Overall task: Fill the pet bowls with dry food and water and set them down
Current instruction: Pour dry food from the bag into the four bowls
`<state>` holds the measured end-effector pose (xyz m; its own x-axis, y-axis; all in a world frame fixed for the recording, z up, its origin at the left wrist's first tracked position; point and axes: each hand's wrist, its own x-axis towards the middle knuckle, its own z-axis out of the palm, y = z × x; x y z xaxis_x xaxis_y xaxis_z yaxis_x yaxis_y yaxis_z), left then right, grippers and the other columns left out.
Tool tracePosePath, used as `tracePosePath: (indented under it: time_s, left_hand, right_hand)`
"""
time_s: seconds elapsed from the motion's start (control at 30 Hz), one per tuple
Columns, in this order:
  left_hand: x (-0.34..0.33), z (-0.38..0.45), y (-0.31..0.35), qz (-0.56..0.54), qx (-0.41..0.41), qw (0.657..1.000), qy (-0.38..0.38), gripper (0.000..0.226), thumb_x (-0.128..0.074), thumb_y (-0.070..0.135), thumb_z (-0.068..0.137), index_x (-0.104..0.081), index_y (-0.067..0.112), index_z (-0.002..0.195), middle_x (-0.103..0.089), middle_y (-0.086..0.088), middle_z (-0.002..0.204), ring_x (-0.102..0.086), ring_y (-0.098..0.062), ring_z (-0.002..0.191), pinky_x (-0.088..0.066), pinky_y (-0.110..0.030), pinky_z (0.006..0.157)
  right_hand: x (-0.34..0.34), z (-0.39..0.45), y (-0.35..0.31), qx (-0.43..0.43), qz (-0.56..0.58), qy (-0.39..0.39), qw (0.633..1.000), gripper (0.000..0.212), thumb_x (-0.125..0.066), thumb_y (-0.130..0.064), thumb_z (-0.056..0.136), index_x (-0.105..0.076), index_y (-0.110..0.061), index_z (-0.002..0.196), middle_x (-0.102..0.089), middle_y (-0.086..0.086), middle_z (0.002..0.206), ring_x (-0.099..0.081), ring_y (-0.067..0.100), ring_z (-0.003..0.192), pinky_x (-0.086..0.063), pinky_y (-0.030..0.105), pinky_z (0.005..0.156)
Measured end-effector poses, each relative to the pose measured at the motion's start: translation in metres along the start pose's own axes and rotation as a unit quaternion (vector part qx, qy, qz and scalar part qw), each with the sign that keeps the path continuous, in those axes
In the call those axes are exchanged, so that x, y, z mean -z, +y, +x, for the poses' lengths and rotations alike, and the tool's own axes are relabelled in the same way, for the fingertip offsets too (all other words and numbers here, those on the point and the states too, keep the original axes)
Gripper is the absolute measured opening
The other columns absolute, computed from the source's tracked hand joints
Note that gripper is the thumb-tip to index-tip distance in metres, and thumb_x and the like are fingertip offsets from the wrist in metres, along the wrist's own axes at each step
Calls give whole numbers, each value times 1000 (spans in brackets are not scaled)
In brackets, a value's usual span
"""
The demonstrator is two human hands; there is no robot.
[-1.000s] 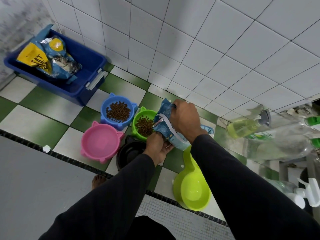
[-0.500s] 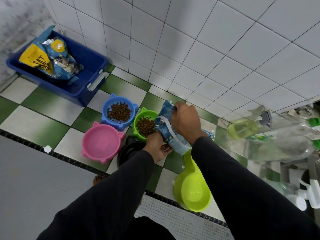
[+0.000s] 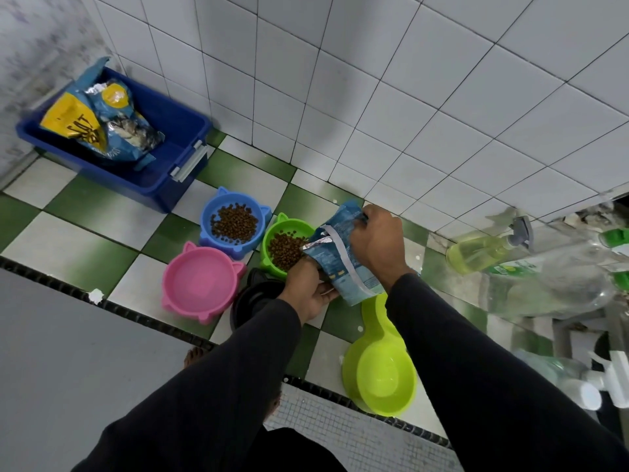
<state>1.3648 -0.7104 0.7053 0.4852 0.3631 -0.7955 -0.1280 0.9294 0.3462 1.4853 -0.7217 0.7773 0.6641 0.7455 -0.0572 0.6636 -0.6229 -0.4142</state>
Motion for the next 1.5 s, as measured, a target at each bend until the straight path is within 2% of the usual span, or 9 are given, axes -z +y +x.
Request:
tracePosePath:
  time_s: [0.23, 0.4, 0.5, 0.57, 0.8, 0.93, 1.0, 1.3, 1.5]
  left_hand:
    - [-2, -6, 0, 17, -26, 999, 12, 26, -44, 21, 105, -62, 17, 124, -70, -12, 108, -65, -31, 98, -57, -43, 83]
    - [-5, -15, -3, 65, -80, 995, 15, 27, -34, 26, 111, -60, 25, 122, -67, -11, 126, -66, -30, 108, -58, -46, 87]
    - [-5, -21, -7, 92, -124, 988, 8, 30, -31, 26, 113, -59, 24, 126, -69, -6, 123, -68, -25, 105, -60, -41, 78]
    - [-5, -26, -8, 112, -156, 981, 0, 31, -31, 24, 113, -57, 24, 129, -69, -2, 118, -68, -23, 104, -61, -41, 76]
    - [3, -35, -21, 169, -239, 955, -48, 46, -49, -12, 94, -60, 28, 115, -72, -9, 115, -70, -29, 106, -61, -51, 85]
    - [8, -43, -24, 232, -302, 924, -41, 53, -58, -17, 88, -53, 26, 119, -65, 5, 115, -64, -6, 104, -58, -23, 79]
    - [12, -46, -22, 244, -318, 915, -52, 53, -62, -16, 87, -52, 26, 117, -65, 6, 116, -63, -1, 104, -57, -22, 81]
    - [34, -56, -29, 272, -338, 898, -81, 51, -66, -12, 88, -56, 31, 116, -67, -3, 122, -65, -14, 111, -59, -32, 90]
    - [55, -67, -36, 269, -314, 905, -99, 35, -64, -8, 94, -61, 14, 121, -71, -6, 117, -68, -21, 110, -60, -34, 90]
  right_hand:
    - [0, -9, 17, -75, 103, 43, 991, 12, -52, -10, 89, -60, -7, 80, -62, 6, 74, -64, 30, 73, -58, 45, 64]
    - [-4, -19, 32, -133, 200, 65, 969, 13, -53, -17, 90, -65, -12, 91, -69, 5, 87, -67, 25, 81, -61, 45, 72]
    - [-1, -27, 35, -160, 241, 78, 954, 12, -55, -14, 93, -67, -14, 96, -70, 4, 94, -67, 25, 89, -56, 35, 75]
    - [-1, -31, 38, -169, 272, 87, 943, 10, -58, -13, 94, -67, -17, 96, -70, 3, 94, -67, 25, 91, -58, 41, 80]
    - [0, -43, 46, -220, 374, 88, 897, 11, -59, -14, 92, -67, -18, 87, -74, 4, 92, -71, 28, 90, -60, 54, 83]
    - [6, -54, 44, -226, 403, 98, 881, 14, -58, -9, 92, -70, -16, 91, -74, 7, 95, -71, 29, 91, -60, 52, 83]
    - [9, -59, 42, -229, 421, 101, 872, 17, -57, -7, 93, -69, -17, 88, -73, 8, 96, -71, 29, 92, -60, 50, 83]
    - [11, -87, 32, -241, 450, 118, 852, 19, -56, -4, 91, -68, -16, 84, -73, 6, 90, -68, 22, 81, -59, 49, 80]
    - [5, -112, 25, -249, 434, 131, 856, 11, -58, -17, 80, -68, -20, 79, -75, 1, 87, -72, 26, 85, -60, 54, 82]
